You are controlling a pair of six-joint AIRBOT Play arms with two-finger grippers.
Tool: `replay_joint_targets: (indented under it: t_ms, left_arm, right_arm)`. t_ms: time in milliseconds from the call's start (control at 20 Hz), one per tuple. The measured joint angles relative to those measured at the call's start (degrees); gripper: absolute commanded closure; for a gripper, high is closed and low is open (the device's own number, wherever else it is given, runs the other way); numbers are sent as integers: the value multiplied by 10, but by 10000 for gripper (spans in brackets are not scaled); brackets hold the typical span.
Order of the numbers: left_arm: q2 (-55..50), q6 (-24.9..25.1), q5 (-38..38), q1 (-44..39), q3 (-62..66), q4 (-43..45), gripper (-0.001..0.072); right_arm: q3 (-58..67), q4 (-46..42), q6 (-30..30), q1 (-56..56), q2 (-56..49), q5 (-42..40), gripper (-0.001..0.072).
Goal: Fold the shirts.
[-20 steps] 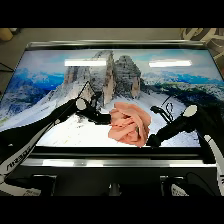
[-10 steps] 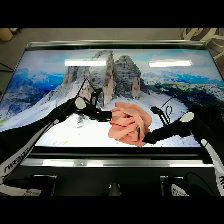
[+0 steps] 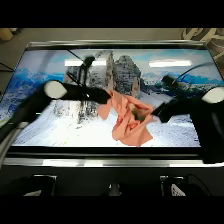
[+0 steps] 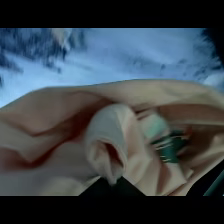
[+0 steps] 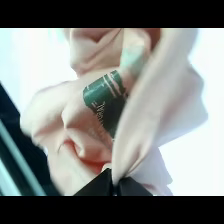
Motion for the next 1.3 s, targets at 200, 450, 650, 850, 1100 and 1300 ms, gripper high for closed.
replay_joint_targets:
  t_ms: [200, 450, 650, 850, 1100, 1300]
  left_arm:
    - [143, 26, 4, 0, 107, 56, 683]
    - [269, -13, -12, 0, 154, 107, 683]
    - [320, -87, -35, 0, 162, 225, 683]
    - [325, -141, -109, 0, 134, 330, 682]
    - [309, -195, -117, 0, -71, 369, 680]
    - [271, -223, -26, 0, -222, 368, 680]
  right_arm:
    - [237, -2, -10, 0, 106, -30, 692]
    - [355, -12, 32, 0, 202, -72, 692]
    - [377, -77, 68, 0, 225, -55, 692]
    - [376, -146, 94, 0, 191, 0, 692]
    - [304, -137, 109, 0, 45, 16, 692]
    - [258, -60, 125, 0, -121, -64, 690]
